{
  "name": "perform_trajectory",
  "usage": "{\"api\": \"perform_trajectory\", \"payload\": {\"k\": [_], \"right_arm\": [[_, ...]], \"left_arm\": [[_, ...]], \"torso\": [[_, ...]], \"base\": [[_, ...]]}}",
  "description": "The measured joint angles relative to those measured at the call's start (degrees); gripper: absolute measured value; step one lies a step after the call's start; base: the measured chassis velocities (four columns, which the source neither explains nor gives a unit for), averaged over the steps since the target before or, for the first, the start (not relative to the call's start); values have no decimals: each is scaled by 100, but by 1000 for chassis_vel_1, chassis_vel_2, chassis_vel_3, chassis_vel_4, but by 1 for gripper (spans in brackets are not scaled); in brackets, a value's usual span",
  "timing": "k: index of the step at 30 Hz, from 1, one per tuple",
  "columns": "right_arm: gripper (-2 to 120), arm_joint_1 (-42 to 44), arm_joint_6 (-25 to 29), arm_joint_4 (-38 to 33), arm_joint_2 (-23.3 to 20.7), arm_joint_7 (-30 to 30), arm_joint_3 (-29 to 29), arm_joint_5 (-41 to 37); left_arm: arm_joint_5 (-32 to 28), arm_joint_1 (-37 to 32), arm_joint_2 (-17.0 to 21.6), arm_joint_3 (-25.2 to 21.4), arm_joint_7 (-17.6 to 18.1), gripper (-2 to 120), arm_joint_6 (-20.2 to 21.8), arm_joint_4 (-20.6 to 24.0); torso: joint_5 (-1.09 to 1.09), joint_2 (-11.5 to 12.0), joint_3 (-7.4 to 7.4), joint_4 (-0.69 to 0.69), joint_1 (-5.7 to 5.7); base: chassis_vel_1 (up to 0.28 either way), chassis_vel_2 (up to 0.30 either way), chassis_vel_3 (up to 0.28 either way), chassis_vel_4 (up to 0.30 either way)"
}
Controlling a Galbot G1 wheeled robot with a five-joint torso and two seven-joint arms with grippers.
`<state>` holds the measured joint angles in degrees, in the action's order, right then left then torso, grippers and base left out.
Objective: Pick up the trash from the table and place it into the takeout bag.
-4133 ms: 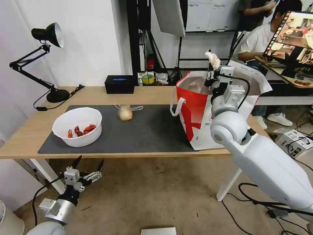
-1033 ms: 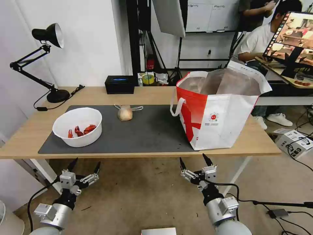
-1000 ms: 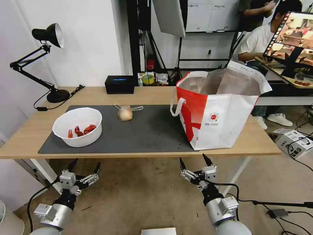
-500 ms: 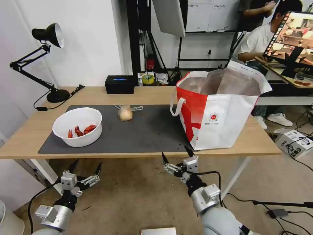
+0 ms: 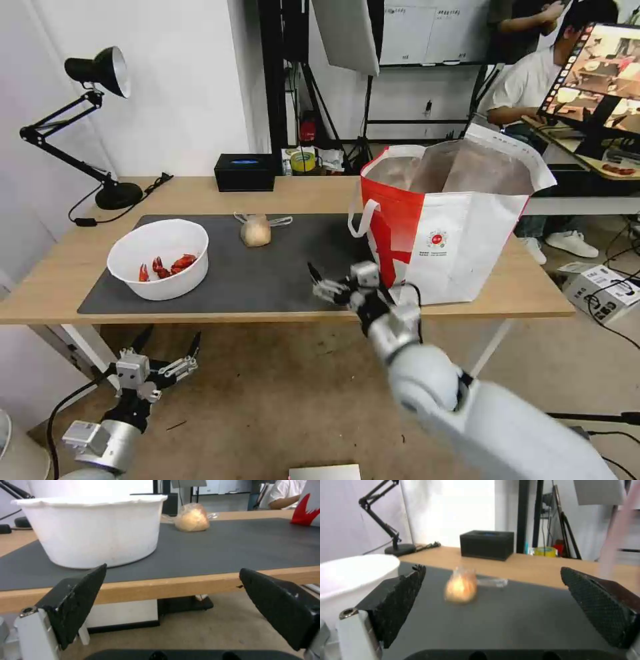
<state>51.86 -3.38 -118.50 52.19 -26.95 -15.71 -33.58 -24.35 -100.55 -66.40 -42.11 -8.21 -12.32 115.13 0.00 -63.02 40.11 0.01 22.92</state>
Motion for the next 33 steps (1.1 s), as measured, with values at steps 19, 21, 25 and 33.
{"api": "perform_trajectory", "payload": {"k": [19, 21, 25, 33], "right_arm": [[100, -3061, -378, 2198, 1302, -144, -1407, -1655], [100, -3341, -576, 2693, 1630, -202, -1517, -1820], [100, -3681, -797, 3407, 2113, -221, -1595, -1932], [100, -4068, -889, 4600, 2931, -78, -1640, -1936]], "left_arm": [[-20, 51, -104, -57, -1, 100, -56, -203], [-22, 52, -108, -80, -1, 100, -82, -225], [-37, 56, -107, -114, 0, 100, -107, -255], [-61, 54, -100, -143, -2, 100, -129, -263]], "torso": [[-1, 0, 1, 0, 1], [-1, 0, 0, 0, 0], [-2, 0, 0, 0, 1], [-2, 0, 0, 0, 0]], "base": [[0, 0, 0, 0], [0, 0, 0, 0], [0, 0, 0, 0], [0, 0, 0, 0]]}}
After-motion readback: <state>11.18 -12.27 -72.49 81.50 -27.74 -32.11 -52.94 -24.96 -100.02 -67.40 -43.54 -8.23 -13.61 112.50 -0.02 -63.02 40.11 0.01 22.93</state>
